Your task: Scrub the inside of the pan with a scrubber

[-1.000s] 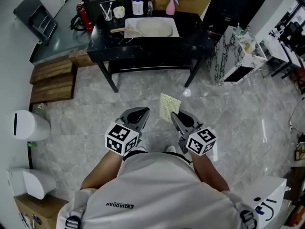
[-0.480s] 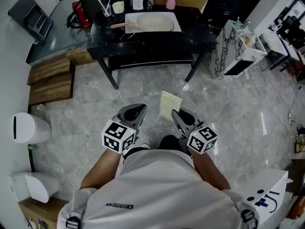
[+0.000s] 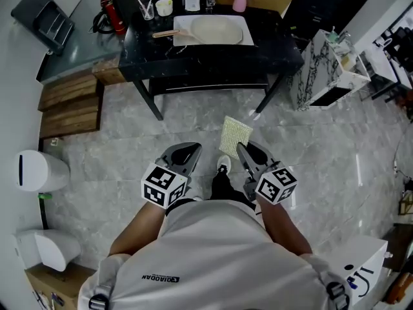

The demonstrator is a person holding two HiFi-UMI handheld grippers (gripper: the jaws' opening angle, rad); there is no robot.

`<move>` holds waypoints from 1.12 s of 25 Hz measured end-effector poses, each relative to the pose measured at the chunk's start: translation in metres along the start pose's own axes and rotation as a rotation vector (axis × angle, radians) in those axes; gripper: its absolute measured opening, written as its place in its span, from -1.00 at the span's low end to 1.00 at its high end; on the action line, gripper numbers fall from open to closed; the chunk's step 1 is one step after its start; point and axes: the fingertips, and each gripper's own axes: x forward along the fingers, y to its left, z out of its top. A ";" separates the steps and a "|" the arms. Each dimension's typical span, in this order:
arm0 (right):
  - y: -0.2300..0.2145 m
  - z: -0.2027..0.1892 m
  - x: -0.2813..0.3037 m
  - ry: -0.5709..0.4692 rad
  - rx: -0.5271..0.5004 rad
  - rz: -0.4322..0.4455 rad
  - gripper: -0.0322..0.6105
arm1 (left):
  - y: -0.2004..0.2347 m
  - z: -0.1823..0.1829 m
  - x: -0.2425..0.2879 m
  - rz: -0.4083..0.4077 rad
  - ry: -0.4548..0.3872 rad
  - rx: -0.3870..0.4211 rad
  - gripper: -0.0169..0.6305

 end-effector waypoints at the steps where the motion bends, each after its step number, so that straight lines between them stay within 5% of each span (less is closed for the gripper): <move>1: -0.009 0.004 0.007 0.001 0.006 -0.001 -0.65 | 0.006 0.002 0.007 0.005 0.002 -0.006 -0.90; 16: -0.140 0.099 0.114 0.014 -0.023 0.085 -0.65 | 0.099 0.082 0.148 0.103 0.000 -0.015 -0.90; 28: -0.221 0.138 0.159 0.033 -0.041 0.146 -0.65 | 0.131 0.114 0.236 0.154 0.002 -0.022 -0.90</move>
